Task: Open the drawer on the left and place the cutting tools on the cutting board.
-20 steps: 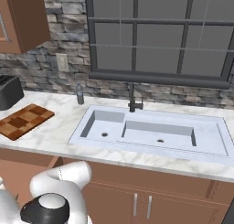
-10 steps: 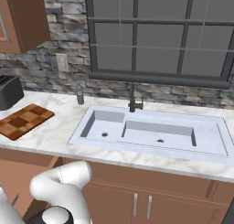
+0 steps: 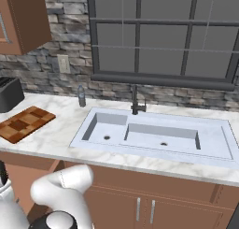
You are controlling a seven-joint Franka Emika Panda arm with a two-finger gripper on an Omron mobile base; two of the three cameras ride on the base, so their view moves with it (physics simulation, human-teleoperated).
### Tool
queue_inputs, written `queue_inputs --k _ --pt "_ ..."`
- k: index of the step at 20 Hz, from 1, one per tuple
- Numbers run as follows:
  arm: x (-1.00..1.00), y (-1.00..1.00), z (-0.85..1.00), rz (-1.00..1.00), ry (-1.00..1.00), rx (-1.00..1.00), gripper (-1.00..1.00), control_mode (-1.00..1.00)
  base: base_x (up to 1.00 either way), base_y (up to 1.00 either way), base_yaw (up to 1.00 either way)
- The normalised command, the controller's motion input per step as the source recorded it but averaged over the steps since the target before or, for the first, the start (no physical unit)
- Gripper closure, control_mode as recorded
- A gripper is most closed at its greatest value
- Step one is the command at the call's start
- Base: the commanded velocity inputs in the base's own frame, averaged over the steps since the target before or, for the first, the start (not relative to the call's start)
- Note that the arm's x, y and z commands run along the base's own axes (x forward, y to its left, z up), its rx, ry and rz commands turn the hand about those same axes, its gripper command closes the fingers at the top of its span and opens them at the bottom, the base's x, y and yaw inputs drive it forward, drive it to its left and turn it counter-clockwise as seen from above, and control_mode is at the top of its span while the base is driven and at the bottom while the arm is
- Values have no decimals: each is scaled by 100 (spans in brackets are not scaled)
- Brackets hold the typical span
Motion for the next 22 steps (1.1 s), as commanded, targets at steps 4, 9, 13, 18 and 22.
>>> queue_inputs --k 4,9,13,18,22 --pt "26 3 0 5 20 6 -100 -100 0 0 0" --pt "12 22 0 10 12 3 -100 -100 0 0 0" --pt "0 41 0 14 4 0 -100 -100 0 0 0" --pt "0 48 -1 18 1 0 -100 -100 0 0 0" --pt "0 37 -2 19 0 0 -100 -100 0 0 0"
